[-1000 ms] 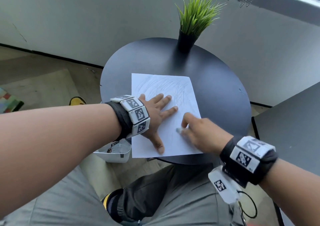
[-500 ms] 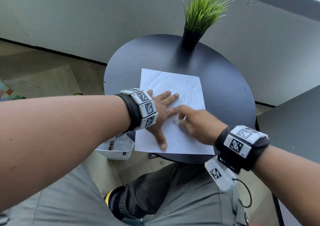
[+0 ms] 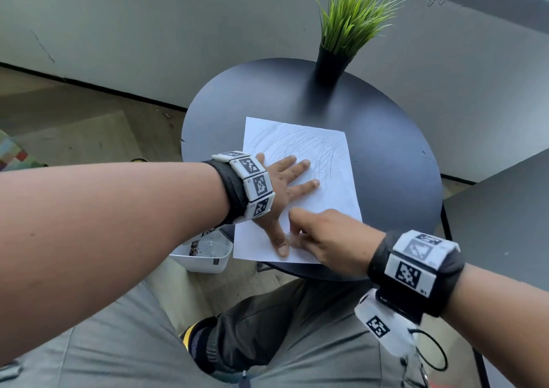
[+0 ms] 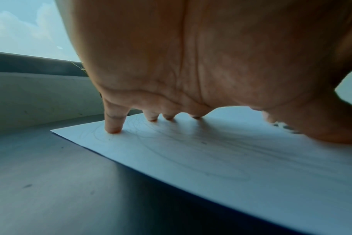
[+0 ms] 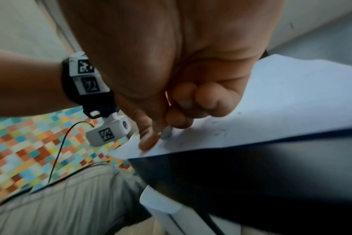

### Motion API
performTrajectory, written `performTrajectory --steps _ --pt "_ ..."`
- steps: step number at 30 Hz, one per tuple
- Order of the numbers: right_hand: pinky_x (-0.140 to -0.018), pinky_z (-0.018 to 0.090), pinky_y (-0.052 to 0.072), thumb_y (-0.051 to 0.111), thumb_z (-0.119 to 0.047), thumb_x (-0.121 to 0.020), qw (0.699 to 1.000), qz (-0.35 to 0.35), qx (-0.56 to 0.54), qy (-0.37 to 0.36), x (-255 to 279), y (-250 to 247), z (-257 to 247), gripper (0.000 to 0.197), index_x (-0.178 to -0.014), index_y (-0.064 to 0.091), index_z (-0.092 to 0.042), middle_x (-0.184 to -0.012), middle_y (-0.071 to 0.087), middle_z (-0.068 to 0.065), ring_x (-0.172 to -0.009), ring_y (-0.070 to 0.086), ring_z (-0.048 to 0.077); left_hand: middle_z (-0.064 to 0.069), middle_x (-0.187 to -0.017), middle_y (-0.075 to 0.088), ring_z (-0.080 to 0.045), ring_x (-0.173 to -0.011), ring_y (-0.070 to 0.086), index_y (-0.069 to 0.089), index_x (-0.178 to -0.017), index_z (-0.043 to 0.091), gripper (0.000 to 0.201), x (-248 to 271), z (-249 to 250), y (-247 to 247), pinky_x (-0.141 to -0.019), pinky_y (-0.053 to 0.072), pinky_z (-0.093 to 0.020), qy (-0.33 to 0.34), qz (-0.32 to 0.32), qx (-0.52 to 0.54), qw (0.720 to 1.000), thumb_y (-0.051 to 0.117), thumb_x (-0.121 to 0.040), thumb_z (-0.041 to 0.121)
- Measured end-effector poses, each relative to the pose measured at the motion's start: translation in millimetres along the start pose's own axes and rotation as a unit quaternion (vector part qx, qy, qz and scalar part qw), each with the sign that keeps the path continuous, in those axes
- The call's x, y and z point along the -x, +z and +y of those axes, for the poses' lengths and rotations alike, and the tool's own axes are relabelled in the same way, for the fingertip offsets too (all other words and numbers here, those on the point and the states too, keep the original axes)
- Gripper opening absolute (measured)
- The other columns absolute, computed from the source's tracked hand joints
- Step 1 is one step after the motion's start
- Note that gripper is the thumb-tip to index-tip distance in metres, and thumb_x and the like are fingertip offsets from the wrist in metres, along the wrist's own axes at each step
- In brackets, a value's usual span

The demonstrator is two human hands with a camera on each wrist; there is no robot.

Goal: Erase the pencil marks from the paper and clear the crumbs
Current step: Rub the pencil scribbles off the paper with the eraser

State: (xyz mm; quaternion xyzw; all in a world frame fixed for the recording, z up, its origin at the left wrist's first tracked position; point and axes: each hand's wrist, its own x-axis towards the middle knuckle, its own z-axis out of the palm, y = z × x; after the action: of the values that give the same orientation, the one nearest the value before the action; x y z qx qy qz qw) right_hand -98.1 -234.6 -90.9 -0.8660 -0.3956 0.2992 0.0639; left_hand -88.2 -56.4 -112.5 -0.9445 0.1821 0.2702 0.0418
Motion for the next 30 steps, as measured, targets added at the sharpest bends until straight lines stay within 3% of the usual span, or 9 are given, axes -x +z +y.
performTrajectory --steps 3,5,9,12,13,17,21,25,30 --pt "-0.071 0.037 0.045 0.047 -0.044 -0.098 0.995 0.062 -0.033 0.064 -4.8 -14.8 18.9 0.019 -0.096 0.042 -0.026 -0.084 0.060 0.006 -0.079 0.054 0.029 -0.002 -0.160 -0.033 -0.026 -0.150 -0.023 -0.023 -0.153 0.035 0.151 -0.9 0.1 -0.9 -0.114 0.009 -0.070 -0.002 0.001 -0.002 1.000 0.065 -0.045 0.093" --pt "-0.069 0.039 0.046 0.044 -0.044 -0.099 0.993 0.095 -0.025 0.069 -0.3 -11.4 19.5 0.021 -0.096 0.037 -0.024 -0.082 0.059 0.007 -0.078 0.054 0.034 -0.003 -0.160 -0.033 -0.027 -0.150 -0.023 -0.023 -0.153 0.035 0.151 -0.3 0.8 -0.8 -0.113 0.009 -0.071 -0.004 -0.003 -0.004 1.000 0.065 -0.045 0.093" --pt "-0.072 0.043 0.046 0.041 -0.040 -0.101 1.000 0.006 0.009 -0.007 17.1 11.3 -2.7 0.022 -0.099 0.038 -0.018 -0.089 0.061 0.013 -0.082 0.052 0.036 -0.003 -0.160 -0.035 -0.028 -0.150 -0.024 -0.025 -0.152 0.035 0.152 0.9 5.0 -4.3 -0.114 0.008 -0.072 -0.013 -0.013 -0.008 1.000 0.066 -0.045 0.092" --pt "-0.073 0.041 0.048 0.041 -0.048 -0.099 0.990 0.094 -0.039 0.093 8.7 -1.7 17.3 0.024 -0.096 0.038 -0.024 -0.087 0.060 0.011 -0.080 0.055 0.036 -0.004 -0.160 -0.033 -0.031 -0.150 -0.023 -0.024 -0.154 0.032 0.150 2.0 7.6 -7.0 -0.115 0.005 -0.067 -0.018 -0.015 -0.008 1.000 0.069 -0.049 0.088" --pt "-0.072 0.042 0.049 0.040 -0.049 -0.099 0.989 0.110 -0.032 0.093 10.1 1.8 16.8 0.025 -0.095 0.036 -0.024 -0.085 0.059 0.010 -0.079 0.055 0.037 -0.005 -0.160 -0.033 -0.031 -0.150 -0.023 -0.023 -0.154 0.032 0.150 3.5 8.5 -7.4 -0.115 0.004 -0.066 -0.018 -0.016 -0.009 1.000 0.070 -0.050 0.088" --pt "-0.071 0.045 0.047 0.036 -0.045 -0.101 0.999 0.036 -0.006 0.023 23.0 22.9 -6.4 0.025 -0.093 0.034 -0.022 -0.083 0.060 0.010 -0.079 0.053 0.037 -0.006 -0.160 -0.033 -0.032 -0.149 -0.024 -0.023 -0.154 0.031 0.149 6.3 11.6 -9.4 -0.117 0.002 -0.062 -0.019 -0.019 -0.010 1.000 0.071 -0.053 0.085" --pt "-0.075 0.043 0.049 0.041 -0.048 -0.098 0.984 0.117 -0.053 0.124 10.8 6.3 10.4 0.024 -0.094 0.037 -0.024 -0.093 0.062 0.011 -0.084 0.055 0.035 -0.006 -0.161 -0.032 -0.032 -0.150 -0.023 -0.023 -0.154 0.030 0.149 5.5 11.6 -10.0 -0.116 0.003 -0.063 -0.020 -0.018 -0.010 1.000 0.071 -0.053 0.085" --pt "-0.071 0.043 0.046 0.037 -0.041 -0.100 0.997 0.050 -0.016 0.060 21.2 26.5 -18.1 0.023 -0.097 0.034 -0.019 -0.087 0.060 0.014 -0.079 0.053 0.038 -0.005 -0.160 -0.033 -0.031 -0.150 -0.024 -0.023 -0.154 0.032 0.149 4.8 9.6 -6.9 -0.116 0.003 -0.063 -0.017 -0.014 -0.004 1.000 0.070 -0.051 0.087" --pt "-0.076 0.039 0.049 0.048 -0.047 -0.096 0.968 0.134 -0.086 0.193 0.8 -15.3 29.0 0.027 -0.093 0.044 -0.020 -0.093 0.062 0.010 -0.083 0.057 0.031 -0.002 -0.160 -0.033 -0.028 -0.150 -0.024 -0.024 -0.153 0.034 0.149 4.8 6.8 -4.1 -0.113 0.005 -0.068 -0.014 -0.013 0.005 1.000 0.070 -0.051 0.087"
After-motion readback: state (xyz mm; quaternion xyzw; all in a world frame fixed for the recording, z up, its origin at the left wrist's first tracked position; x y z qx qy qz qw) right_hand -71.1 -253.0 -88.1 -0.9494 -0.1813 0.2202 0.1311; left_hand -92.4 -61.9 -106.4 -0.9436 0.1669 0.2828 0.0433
